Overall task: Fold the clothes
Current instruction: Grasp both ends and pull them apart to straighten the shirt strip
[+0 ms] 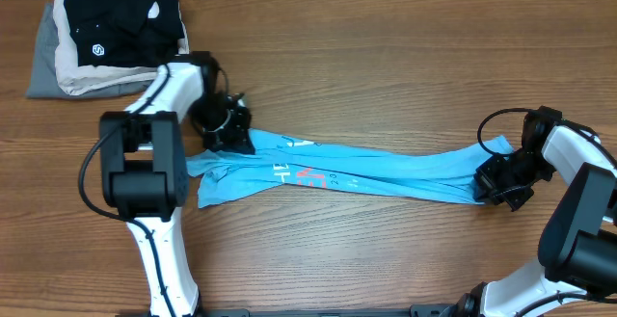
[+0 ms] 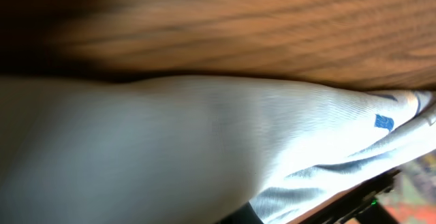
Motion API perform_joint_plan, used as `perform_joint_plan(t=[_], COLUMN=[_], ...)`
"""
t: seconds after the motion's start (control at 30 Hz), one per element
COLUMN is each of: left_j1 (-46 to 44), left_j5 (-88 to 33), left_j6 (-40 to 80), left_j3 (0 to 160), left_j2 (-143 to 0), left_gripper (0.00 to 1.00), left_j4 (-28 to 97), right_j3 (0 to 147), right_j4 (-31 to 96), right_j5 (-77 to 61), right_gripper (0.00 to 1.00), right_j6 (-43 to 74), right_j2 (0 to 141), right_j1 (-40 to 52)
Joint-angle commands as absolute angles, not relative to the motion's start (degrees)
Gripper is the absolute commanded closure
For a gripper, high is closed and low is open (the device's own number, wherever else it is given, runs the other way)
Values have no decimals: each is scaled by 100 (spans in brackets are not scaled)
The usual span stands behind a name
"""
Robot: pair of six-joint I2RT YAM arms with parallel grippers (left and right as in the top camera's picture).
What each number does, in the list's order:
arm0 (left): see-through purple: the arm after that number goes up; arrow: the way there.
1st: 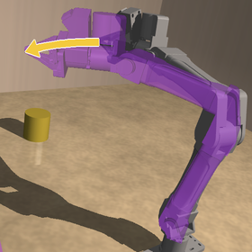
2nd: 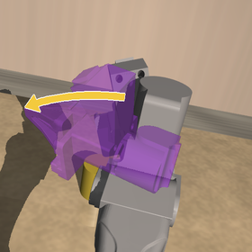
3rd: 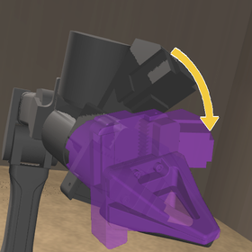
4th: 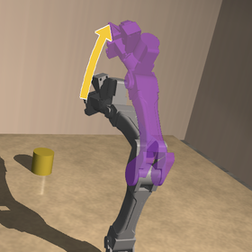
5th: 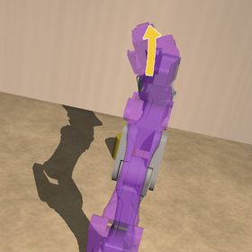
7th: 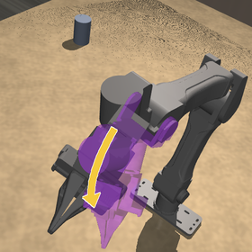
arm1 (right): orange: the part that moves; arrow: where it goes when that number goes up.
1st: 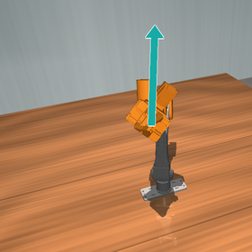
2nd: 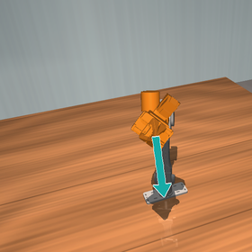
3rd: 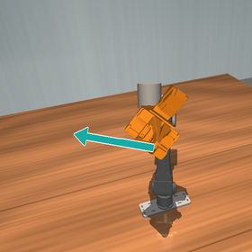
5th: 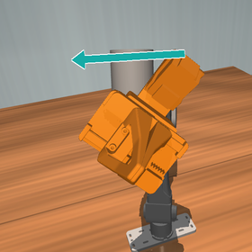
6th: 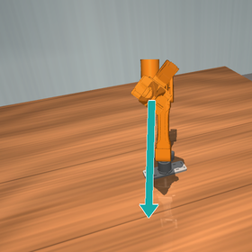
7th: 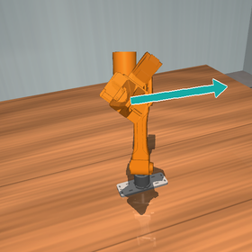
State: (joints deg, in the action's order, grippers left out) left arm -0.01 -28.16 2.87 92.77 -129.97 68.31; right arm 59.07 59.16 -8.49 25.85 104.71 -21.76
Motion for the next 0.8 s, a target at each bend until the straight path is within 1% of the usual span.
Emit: perform_joint_plan(t=[0.0, 0.1, 0.23, 0.27, 0.33, 0.43, 0.5, 0.57, 0.6, 0.63, 0.67, 0.73, 0.77], left_j1=[672, 792, 770, 746, 676, 548, 434, 305, 226, 137, 64, -97, -209], left_j5=[-895, -895, -858, -862, -895, -910, -954, -1044, -1037, -1037, -1037, -1039, -1037], left_j6=[447, 425, 381, 384, 381, 384, 381, 377, 362, 301, 270, 270, 224], left_j3=[9251, 9686, 10672, 10873, 11284, 11673, 11725, 11695, 11660, 11629, 11616, 11563, 11539], left_j2=[-13338, -13338, -13336, -13336, -13336, -13336, -13336, -13338, -13338, -13338, -13338, -13340, -13340], left_gripper=[96, 96, 96, 96, 95, 89, 86, 86, 85, 84, 82, 79, 75], left_j4=[6635, 6934, 7577, 7695, 7968, 8372, 8538, 8661, 8676, 8678, 8676, 8670, 8680], right_j3=[6005, 6344, 6989, 7164, 7439, 7808, 7878, 7874, 7870, 7870, 7870, 7852, 7817], right_j4=[5605, 5802, 6351, 6514, 6751, 7054, 7076, 7017, 7008, 7002, 7015, 7019, 6980], right_j5=[51, 34, 34, 34, 32, -27, -469, -1081, -1334, -1459, -1527, -1575, -1575], right_gripper=[94, 95, 94, 92, 84, 82, 80, 73, 65, 54, 49, 46, 43], right_j6=[2532, 2532, 2528, 2528, 2508, 2499, 2248, 1890, 1708, 1603, 1533, 1450, 1452], right_j2=[10663, 10661, 10661, 10661, 10661, 10661, 10661, 10663, 10663, 10661, 10661, 10661, 10661], right_j1=[-2333, -2333, -2331, -2333, -2333, -2320, -2294, -2235, -2174, -2112, -2038, -1881, -1756])
